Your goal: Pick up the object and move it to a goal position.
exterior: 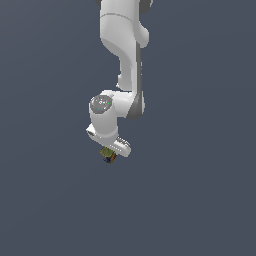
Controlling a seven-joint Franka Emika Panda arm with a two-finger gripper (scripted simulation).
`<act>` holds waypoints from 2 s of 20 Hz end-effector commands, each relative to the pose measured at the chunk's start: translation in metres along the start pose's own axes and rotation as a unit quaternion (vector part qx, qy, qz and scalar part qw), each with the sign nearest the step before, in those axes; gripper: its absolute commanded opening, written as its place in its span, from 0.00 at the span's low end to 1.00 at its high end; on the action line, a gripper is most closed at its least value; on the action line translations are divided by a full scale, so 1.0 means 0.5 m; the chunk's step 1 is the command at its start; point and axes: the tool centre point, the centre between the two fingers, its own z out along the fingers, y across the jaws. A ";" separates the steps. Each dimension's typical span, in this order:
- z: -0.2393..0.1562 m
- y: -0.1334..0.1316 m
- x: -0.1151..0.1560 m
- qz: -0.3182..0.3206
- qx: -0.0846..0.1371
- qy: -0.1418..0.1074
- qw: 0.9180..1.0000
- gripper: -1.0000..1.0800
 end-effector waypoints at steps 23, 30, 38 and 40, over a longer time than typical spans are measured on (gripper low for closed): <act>-0.179 -0.106 -0.125 0.000 0.000 0.000 1.000 0.00; -0.313 -0.185 -0.216 0.000 -0.001 0.001 1.000 0.00; -0.467 -0.277 -0.317 0.000 -0.002 0.002 1.000 0.00; -0.503 -0.299 -0.341 0.000 -0.002 0.002 1.000 0.00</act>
